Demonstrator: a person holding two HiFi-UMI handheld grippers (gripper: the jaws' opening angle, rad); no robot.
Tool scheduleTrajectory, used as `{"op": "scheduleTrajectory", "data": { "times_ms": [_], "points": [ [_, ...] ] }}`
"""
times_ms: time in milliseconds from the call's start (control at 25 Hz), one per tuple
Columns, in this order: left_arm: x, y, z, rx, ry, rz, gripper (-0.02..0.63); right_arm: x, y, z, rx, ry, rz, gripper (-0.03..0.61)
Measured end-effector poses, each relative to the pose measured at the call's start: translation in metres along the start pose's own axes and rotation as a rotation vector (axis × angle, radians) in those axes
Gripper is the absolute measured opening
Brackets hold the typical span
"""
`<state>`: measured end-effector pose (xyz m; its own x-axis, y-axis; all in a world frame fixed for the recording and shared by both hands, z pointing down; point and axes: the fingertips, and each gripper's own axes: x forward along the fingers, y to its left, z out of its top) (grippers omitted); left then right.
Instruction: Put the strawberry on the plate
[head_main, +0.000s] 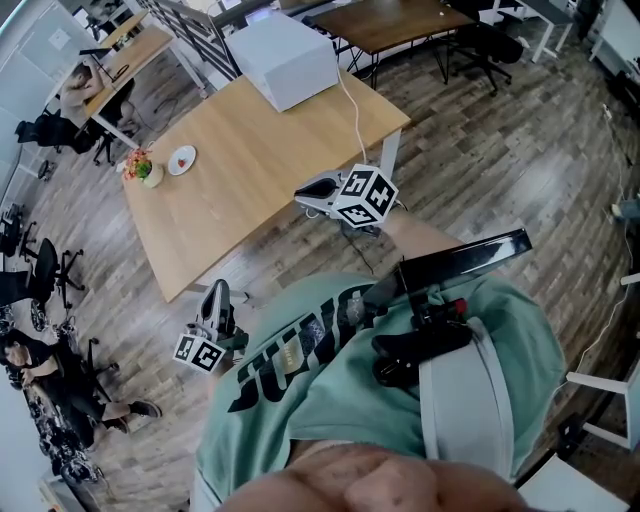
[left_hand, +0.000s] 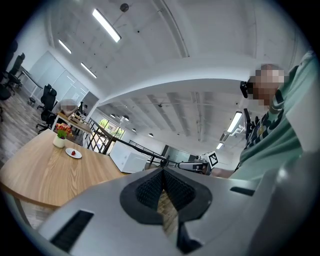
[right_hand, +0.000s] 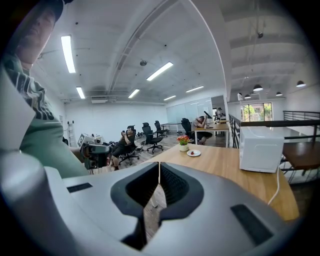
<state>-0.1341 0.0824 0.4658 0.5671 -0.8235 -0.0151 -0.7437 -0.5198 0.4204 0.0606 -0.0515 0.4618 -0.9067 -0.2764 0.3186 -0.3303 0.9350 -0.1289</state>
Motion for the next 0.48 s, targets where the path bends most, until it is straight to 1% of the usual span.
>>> {"op": "scheduleTrajectory", "data": {
  "times_ms": [480],
  "points": [
    [0.0005, -0.0039, 0.0005, 0.003, 0.001, 0.000, 0.002, -0.0046, 0.0020, -0.0028, 0.008, -0.007, -0.002, 0.017]
  ]
}}
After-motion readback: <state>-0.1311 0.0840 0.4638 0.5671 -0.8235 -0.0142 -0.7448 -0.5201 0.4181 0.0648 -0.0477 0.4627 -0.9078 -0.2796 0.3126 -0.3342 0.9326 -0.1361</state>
